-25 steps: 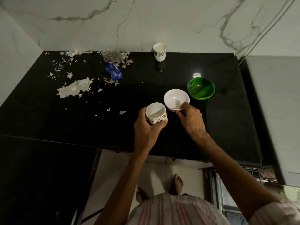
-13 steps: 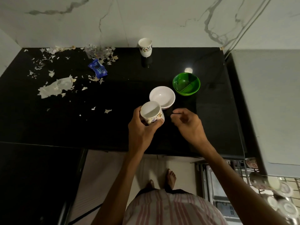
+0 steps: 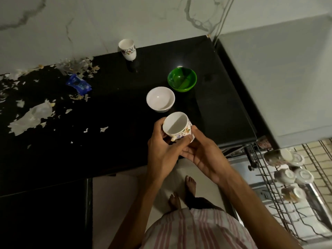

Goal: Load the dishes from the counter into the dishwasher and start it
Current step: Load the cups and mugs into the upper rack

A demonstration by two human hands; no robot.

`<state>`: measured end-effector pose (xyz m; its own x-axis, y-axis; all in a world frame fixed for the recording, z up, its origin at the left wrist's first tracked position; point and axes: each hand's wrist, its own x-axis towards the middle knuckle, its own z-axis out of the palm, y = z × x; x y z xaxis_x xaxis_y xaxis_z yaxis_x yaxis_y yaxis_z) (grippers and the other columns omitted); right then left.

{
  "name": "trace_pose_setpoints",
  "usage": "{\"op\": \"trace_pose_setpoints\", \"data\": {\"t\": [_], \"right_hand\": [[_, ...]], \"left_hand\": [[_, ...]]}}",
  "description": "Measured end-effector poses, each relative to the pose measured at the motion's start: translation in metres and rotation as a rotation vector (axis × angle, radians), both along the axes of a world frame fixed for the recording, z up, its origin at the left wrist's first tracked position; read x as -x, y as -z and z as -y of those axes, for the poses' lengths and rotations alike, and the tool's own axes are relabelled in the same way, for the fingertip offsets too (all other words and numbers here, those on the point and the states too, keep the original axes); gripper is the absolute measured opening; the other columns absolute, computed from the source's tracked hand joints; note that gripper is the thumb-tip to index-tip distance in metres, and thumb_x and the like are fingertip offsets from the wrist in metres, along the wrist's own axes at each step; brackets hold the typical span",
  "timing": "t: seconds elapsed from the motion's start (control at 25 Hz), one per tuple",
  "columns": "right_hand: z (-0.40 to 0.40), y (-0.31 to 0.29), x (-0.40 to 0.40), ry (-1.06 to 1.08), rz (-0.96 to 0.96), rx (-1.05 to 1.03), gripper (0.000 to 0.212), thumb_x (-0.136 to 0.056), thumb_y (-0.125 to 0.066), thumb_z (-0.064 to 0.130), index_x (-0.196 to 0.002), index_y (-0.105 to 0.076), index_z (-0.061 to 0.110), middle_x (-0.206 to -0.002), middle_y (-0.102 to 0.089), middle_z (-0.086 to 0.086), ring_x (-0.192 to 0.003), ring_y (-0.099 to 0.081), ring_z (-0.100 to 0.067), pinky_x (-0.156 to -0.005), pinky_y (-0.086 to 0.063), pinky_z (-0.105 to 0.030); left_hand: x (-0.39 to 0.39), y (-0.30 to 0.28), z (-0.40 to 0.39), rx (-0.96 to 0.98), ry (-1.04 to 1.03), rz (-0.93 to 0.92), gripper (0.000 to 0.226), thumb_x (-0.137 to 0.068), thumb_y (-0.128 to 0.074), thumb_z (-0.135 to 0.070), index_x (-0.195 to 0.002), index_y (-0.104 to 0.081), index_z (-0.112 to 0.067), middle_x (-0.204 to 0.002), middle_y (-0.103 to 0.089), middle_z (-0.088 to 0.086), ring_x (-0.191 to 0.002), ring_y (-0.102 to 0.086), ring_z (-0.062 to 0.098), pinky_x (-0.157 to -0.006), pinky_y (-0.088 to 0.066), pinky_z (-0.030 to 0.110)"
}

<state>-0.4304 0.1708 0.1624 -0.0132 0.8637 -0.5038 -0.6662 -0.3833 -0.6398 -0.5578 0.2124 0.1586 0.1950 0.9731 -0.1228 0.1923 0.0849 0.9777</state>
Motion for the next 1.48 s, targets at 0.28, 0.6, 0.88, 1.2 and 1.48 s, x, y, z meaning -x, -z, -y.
{"op": "trace_pose_setpoints", "data": {"t": [0.28, 0.6, 0.88, 1.2, 1.48], "right_hand": [[0.037, 0.000, -0.012, 0.189, 0.009, 0.046, 0.041, -0.095, -0.051, 0.042, -0.121, -0.066, 0.014, -0.111, -0.070, -0.013, -0.101, -0.066, -0.024, -0.092, -0.055, -0.037], [0.076, 0.002, -0.055, 0.402, 0.058, 0.040, 0.036, -0.097, -0.056, 0.038, -0.123, -0.066, 0.015, -0.125, -0.063, -0.020, -0.114, -0.062, -0.031, -0.092, -0.055, -0.038], [0.127, 0.003, -0.122, 0.493, 0.050, 0.053, 0.043, -0.094, -0.062, 0.031, -0.127, -0.060, 0.004, -0.124, -0.062, -0.024, -0.115, -0.061, -0.035, -0.095, -0.054, -0.039], [0.184, 0.007, -0.206, 0.534, 0.181, 0.073, 0.043, -0.085, -0.069, 0.016, -0.126, -0.057, 0.010, -0.114, -0.070, -0.014, -0.098, -0.069, -0.025, -0.088, -0.058, -0.035], [0.233, 0.029, -0.241, 0.443, 0.514, 0.181, 0.055, -0.076, -0.081, 0.017, -0.124, -0.057, 0.027, -0.116, -0.067, 0.006, -0.102, -0.067, -0.018, -0.087, -0.057, -0.044]], "left_hand": [[-0.021, -0.001, 0.019, 0.013, 0.198, -0.003, 0.066, -0.061, -0.082, -0.045, -0.118, -0.049, -0.043, -0.116, -0.060, -0.018, -0.108, -0.060, -0.002, -0.080, -0.056, 0.022], [-0.069, -0.003, 0.035, 0.029, 0.416, 0.025, 0.061, -0.064, -0.079, -0.047, -0.117, -0.049, -0.042, -0.122, -0.062, -0.010, -0.113, -0.061, 0.009, -0.091, -0.055, 0.039], [-0.139, -0.008, 0.070, 0.069, 0.514, 0.001, 0.051, -0.075, -0.081, -0.040, -0.119, -0.055, -0.034, -0.118, -0.065, -0.010, -0.107, -0.063, 0.003, -0.081, -0.056, 0.024], [-0.212, 0.008, 0.105, 0.066, 0.665, -0.206, 0.059, -0.074, -0.082, -0.037, -0.126, -0.054, -0.033, -0.119, -0.063, -0.016, -0.105, -0.061, -0.003, -0.080, -0.050, 0.011], [-0.251, 0.038, 0.143, 0.179, 0.798, -0.399, 0.073, -0.066, -0.087, -0.035, -0.128, -0.050, -0.036, -0.115, -0.064, -0.011, -0.103, -0.064, 0.003, -0.085, -0.056, 0.024]]}}
